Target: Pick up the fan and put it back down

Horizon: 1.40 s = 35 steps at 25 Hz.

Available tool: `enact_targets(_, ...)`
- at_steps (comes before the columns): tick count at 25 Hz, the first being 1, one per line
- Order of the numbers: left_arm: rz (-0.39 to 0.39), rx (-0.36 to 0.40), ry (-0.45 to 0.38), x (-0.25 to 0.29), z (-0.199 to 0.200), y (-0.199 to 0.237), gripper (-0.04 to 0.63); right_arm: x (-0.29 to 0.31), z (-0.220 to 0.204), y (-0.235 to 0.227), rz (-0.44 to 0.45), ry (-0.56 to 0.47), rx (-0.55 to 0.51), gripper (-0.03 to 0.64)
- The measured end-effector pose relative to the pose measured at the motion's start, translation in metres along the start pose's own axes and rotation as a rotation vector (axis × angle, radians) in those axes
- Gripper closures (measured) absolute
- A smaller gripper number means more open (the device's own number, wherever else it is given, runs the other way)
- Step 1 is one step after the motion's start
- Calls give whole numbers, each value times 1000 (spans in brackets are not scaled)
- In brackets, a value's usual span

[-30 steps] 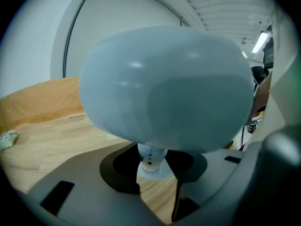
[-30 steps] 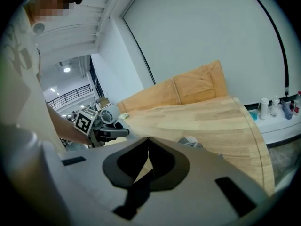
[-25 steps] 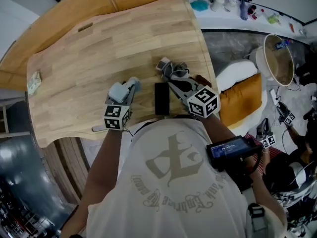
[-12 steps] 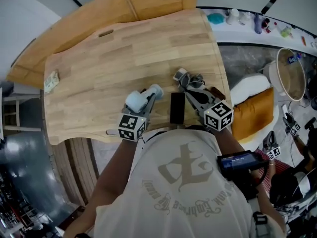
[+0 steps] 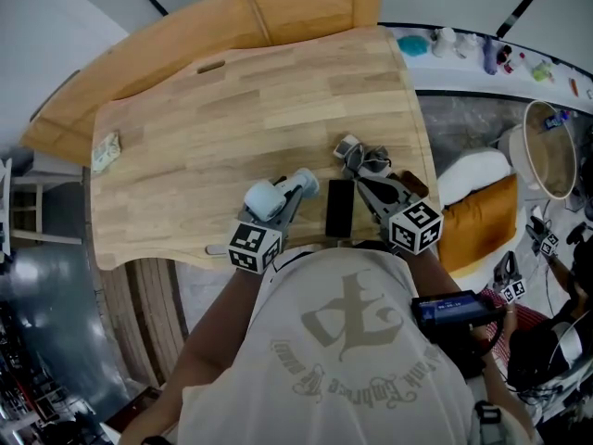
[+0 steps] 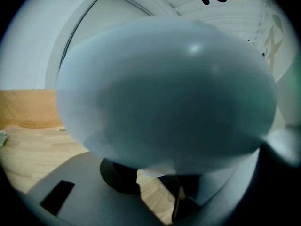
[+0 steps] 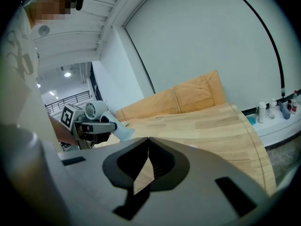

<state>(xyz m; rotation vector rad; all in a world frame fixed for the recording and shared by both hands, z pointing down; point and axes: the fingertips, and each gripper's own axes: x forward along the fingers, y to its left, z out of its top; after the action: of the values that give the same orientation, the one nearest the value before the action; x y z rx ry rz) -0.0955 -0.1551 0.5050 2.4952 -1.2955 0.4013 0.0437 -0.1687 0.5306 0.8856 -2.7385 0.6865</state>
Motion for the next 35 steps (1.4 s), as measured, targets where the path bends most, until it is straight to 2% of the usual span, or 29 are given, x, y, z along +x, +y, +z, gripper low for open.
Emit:
enact_targets(8,8,11,20,1,-2,2,436,0,1,0,-5,3,6,603)
enact_targets(15,24,31,82,13,-12,12,439,2,-1,-2,-6,8,16,603)
enact_targets(20,17,63,115,29,-16,18,439,4,-2,-8,-10,10,31,603)
enact_targets(35,26,80,206,100,-37,57,439,3,-19,-29,-31,29,91,603)
